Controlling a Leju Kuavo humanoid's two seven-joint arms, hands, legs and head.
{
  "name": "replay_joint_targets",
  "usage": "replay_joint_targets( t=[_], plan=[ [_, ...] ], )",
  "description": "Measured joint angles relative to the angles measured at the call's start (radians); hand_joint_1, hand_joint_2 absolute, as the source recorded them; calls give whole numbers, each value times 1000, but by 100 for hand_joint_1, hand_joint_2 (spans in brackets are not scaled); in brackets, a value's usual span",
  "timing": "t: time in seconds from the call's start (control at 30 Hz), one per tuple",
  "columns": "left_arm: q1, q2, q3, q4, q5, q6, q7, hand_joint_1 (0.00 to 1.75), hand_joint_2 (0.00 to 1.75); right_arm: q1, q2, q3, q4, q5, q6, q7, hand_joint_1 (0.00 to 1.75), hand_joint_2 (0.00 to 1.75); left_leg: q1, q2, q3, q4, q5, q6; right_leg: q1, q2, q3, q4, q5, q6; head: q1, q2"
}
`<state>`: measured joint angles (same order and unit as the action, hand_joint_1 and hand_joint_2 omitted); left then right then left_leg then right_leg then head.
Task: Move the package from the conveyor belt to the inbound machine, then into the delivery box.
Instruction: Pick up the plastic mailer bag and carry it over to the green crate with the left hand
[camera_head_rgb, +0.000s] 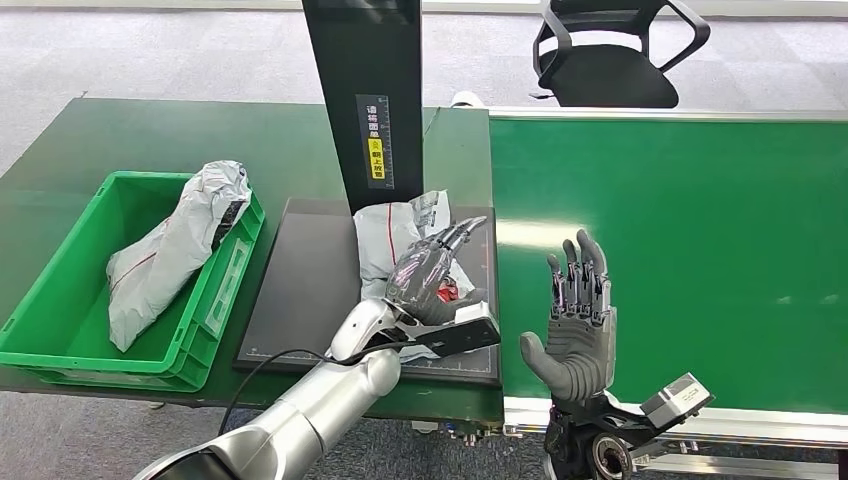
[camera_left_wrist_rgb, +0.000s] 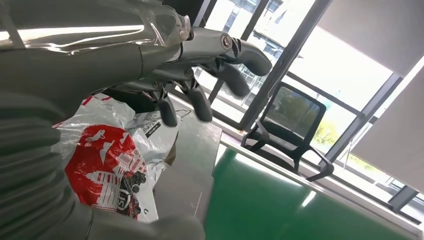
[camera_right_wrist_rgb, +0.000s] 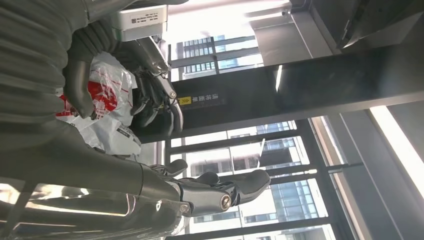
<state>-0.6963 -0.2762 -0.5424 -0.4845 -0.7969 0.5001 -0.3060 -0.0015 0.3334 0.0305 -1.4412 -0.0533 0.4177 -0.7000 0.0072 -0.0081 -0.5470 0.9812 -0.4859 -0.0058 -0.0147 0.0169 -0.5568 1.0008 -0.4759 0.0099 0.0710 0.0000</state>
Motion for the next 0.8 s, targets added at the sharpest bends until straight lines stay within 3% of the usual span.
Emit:
replay_joint_targets(
  t=[0.3, 0.57, 0.67, 0.8],
  plan=[
    [0, 0, 11, -7, -6, -1, 8, 0, 175, 1, 0, 0, 0, 0, 0, 0, 0, 175, 0, 0, 0, 0, 0, 0, 0, 0, 0, 0, 0, 0, 0, 0],
    [-1, 4, 47, 2, -64, -21, 114, 0, 175, 1, -1, 0, 0, -4, -6, 0, 0, 175, 0, 0, -1, 0, 0, 0, 0, 0, 0, 0, 0, 0, 0, 0],
    [-4, 7, 63, 32, -94, -81, 181, 0, 175, 0, -1, 4, 0, -6, -5, 0, 0, 175, 0, -1, -1, 0, 0, 0, 0, 0, 0, 0, 0, 0, 0, 0],
    [-8, 28, 88, 99, -95, -303, 329, 0, 175, -3, -2, 17, 0, -10, 6, 1, 0, 175, 0, 0, -1, -1, 0, 0, 0, 0, 1, 0, 0, 0, 0, 0]
  ],
)
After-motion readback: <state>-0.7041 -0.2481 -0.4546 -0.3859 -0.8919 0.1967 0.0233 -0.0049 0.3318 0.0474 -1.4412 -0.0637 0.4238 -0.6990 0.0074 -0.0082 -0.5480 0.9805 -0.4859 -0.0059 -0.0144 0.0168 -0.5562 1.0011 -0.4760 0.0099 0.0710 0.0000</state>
